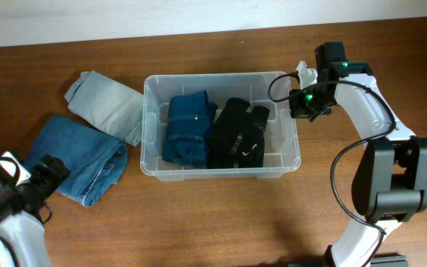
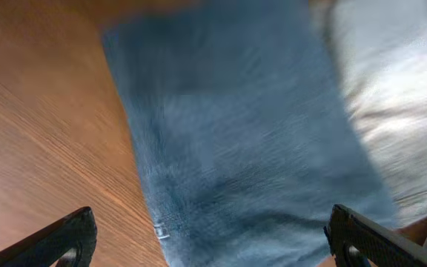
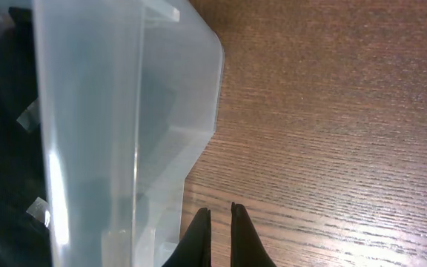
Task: Pack container
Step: 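Grasp the folded medium-blue jeans with the left gripper, then lift the blue jeans over the box and lay them on the dark clothes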
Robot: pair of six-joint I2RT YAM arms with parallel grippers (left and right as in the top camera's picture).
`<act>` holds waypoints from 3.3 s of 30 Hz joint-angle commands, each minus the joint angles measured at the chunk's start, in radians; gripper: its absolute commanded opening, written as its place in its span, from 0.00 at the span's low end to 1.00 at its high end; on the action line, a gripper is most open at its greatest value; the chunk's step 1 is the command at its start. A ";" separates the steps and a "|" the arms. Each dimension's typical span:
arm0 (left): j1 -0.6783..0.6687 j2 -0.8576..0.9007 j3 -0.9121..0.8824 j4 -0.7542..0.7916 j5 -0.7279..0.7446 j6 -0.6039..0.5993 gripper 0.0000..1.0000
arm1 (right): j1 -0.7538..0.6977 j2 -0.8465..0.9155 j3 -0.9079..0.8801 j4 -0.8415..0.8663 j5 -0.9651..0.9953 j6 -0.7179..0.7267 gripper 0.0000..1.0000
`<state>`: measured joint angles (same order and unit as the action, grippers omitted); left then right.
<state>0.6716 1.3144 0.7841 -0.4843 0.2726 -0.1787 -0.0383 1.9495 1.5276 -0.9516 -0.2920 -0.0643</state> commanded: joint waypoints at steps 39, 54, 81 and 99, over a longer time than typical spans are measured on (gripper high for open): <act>-0.011 -0.161 0.135 0.297 0.603 -0.204 0.01 | 0.011 -0.007 -0.002 -0.021 -0.011 -0.014 0.06; -0.663 -0.144 0.246 0.306 0.531 -0.241 0.01 | 0.011 -0.015 -0.001 -0.040 -0.097 -0.067 0.04; -1.200 0.272 0.268 0.655 0.340 -0.329 0.01 | -0.132 -0.169 0.245 -0.212 -0.051 0.013 0.05; -0.796 0.284 0.268 0.427 0.276 -0.221 0.99 | -0.132 -0.169 0.245 -0.212 -0.051 0.007 0.05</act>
<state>-0.1898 1.6176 1.0355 -0.0517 0.5632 -0.4458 -0.1722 1.7786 1.7672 -1.1637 -0.3420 -0.0528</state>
